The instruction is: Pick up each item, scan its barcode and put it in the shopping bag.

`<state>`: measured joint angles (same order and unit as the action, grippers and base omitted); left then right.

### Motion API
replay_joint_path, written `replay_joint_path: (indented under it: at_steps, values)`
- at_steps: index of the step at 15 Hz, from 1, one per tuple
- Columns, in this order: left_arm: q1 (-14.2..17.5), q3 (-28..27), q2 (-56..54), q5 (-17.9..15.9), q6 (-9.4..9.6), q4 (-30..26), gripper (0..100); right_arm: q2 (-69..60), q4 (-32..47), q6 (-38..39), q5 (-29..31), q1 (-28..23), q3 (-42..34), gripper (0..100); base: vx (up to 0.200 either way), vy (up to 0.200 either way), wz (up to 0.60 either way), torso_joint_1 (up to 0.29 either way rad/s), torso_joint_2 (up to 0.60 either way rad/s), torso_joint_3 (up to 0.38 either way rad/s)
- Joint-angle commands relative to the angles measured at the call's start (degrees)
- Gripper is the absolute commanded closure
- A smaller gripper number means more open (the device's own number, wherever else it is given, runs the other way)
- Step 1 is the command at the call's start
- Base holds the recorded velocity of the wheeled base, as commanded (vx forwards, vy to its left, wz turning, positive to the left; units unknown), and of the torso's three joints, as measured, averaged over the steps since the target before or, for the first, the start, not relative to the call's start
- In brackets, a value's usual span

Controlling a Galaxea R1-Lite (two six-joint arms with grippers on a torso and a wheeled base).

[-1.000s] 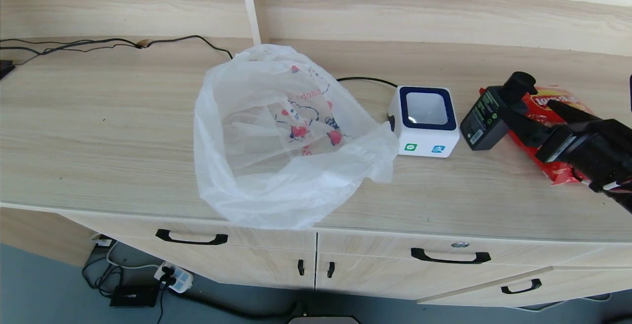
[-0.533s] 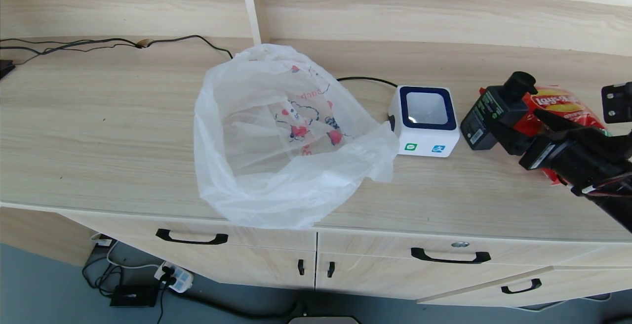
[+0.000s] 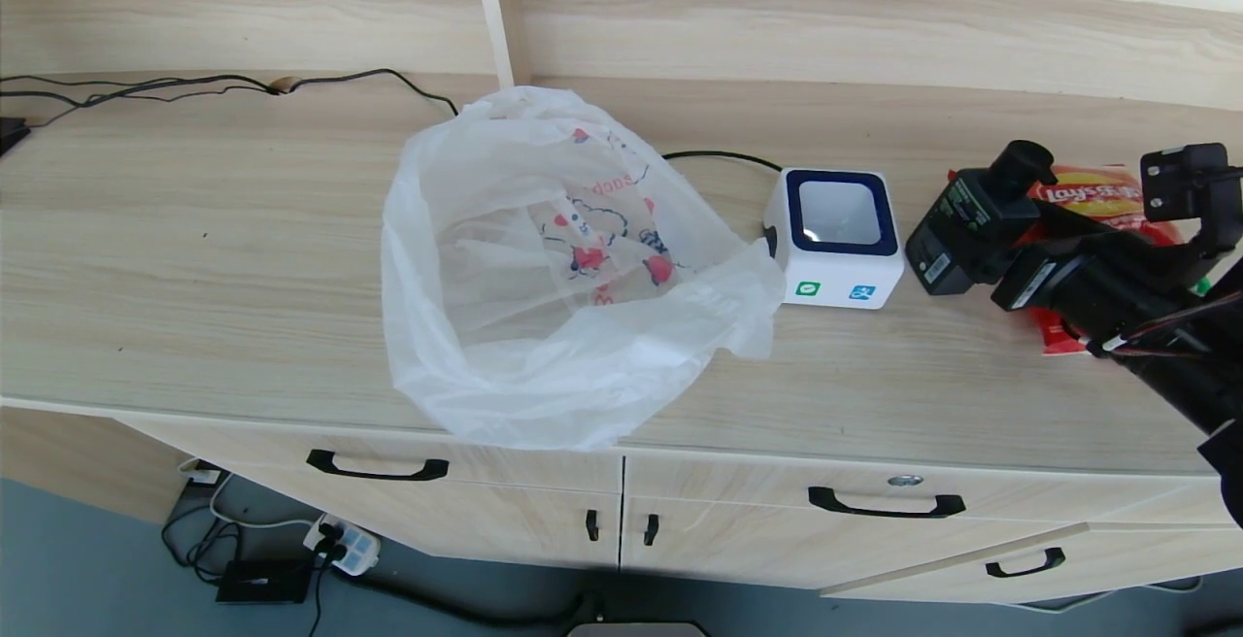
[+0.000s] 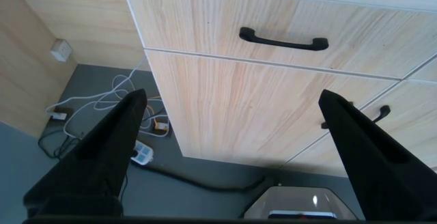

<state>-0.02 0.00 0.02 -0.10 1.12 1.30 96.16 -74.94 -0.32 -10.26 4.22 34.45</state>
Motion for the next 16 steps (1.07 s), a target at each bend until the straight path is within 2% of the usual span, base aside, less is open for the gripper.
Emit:
replay_joint_path:
  at_steps: [1, 3, 9, 12, 16]
  values:
    - [0.0, 0.0, 0.0, 0.0, 0.02, 0.0, 0, 0.5, 0.0, -0.1, 0.1, 0.1, 0.8, 0, 0.000, 0.000, 0.00, 0.000, 0.00, 0.000]
    - [0.0, 0.0, 0.0, 0.0, 0.02, 0.0, 0, 0.3, 0.0, -1.4, 0.7, 0.0, 3.8, 0, 0.000, 0.000, 0.00, 0.000, 0.00, 0.000]
    - [-0.1, 0.0, 0.0, 0.0, 0.02, -0.1, 0, 0.3, 0.0, -2.8, 1.9, 1.8, 0.7, 0, 0.000, 0.000, 0.00, 0.000, 0.00, 0.000]
    - [-0.1, 0.0, 0.0, 0.0, 0.11, -0.1, 0, 2.0, -0.1, -1.8, 7.8, 4.8, 0.5, 0, 0.000, 0.000, 0.00, 0.000, 0.00, 0.000]
    - [0.0, 0.0, 0.0, 0.0, 0.11, -0.1, 0, 3.9, 0.0, -1.2, 8.2, 4.6, 3.5, 0, 0.000, 0.000, 0.00, 0.000, 0.00, 0.000]
